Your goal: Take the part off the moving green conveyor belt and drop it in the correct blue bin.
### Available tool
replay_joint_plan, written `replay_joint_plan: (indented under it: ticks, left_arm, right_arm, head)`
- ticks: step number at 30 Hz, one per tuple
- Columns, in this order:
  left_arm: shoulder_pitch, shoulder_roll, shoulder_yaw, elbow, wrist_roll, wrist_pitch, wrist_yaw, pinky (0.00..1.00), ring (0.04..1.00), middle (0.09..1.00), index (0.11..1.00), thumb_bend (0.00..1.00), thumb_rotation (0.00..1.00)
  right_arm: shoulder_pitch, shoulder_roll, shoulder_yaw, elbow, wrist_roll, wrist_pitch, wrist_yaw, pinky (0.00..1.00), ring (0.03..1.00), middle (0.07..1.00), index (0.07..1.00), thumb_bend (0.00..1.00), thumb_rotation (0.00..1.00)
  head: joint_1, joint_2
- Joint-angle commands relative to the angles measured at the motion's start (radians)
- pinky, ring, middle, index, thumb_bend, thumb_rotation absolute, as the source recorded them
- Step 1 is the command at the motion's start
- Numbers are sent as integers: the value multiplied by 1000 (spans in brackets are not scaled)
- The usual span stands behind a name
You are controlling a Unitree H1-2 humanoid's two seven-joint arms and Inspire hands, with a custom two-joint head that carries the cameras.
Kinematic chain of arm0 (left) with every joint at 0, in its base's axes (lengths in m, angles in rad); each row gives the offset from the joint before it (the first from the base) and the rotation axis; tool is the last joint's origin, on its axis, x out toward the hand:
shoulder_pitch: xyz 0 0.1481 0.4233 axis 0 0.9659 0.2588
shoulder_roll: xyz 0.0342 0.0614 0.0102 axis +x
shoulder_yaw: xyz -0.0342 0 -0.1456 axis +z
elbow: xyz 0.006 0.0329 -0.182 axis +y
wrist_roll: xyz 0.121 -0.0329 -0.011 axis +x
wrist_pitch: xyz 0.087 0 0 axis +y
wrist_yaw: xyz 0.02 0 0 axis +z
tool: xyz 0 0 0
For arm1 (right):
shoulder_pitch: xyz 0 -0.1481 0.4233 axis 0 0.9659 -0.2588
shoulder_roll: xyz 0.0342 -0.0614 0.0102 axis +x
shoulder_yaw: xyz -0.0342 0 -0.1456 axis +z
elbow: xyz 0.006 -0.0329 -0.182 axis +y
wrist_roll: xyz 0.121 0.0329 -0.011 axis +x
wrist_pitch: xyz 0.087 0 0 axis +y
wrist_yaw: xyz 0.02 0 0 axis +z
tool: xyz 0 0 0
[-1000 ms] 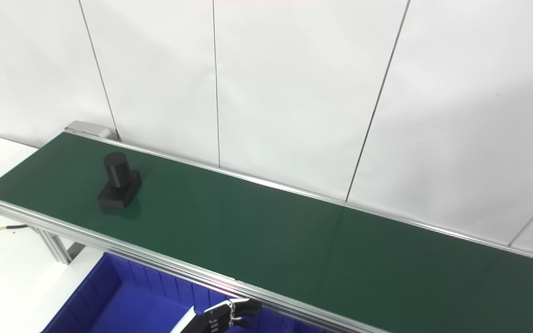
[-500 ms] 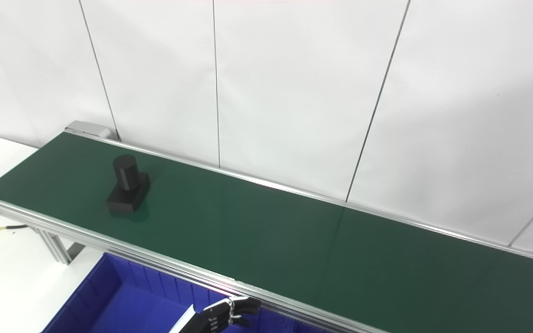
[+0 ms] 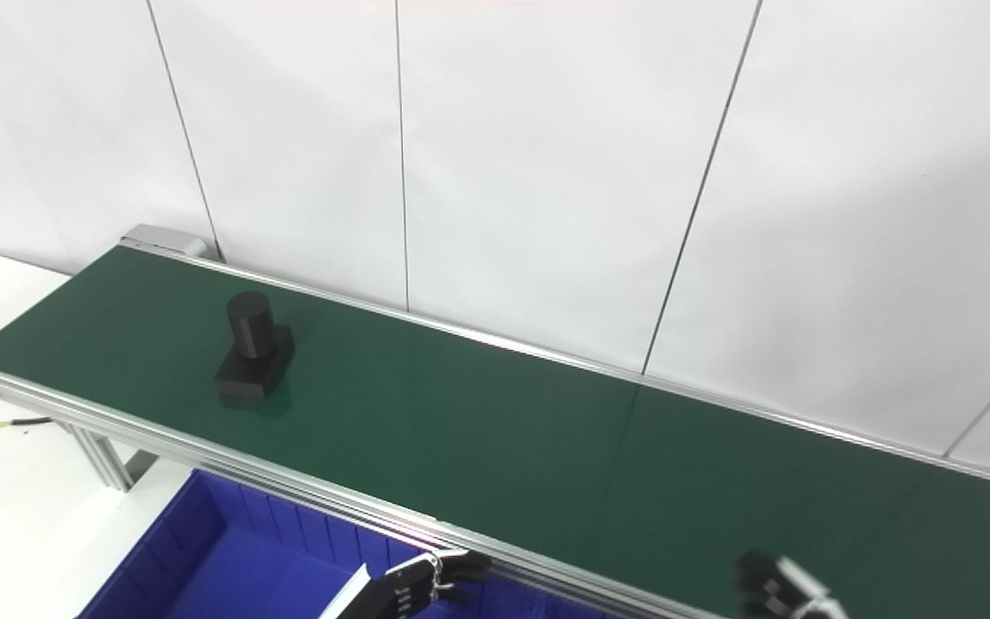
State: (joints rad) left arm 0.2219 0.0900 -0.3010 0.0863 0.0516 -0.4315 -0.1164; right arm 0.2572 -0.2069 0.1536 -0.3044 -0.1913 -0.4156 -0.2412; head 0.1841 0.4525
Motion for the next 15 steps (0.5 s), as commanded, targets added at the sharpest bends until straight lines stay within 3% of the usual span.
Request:
replay_joint_plan:
  ticks: [1,5,15]
  left_arm:
    - [-22,-3,-4,-13,13,-38,23,753,825,842,791,941,188]
    - [-29,-5,-6,-12,18,-38,35,749,825,839,788,958,213]
    - [-43,-6,-24,2,32,-38,60,749,832,837,790,967,239]
  right_arm:
    - [-22,5,-29,-34,-15,-7,24,606,692,746,759,967,289]
    - [-70,14,-60,-37,10,30,68,622,716,766,781,970,369]
    - [-133,31,-106,-39,17,113,147,631,728,781,801,934,324]
  head:
    - [0,0]
    - [-1,-2]
    - [40,-13]
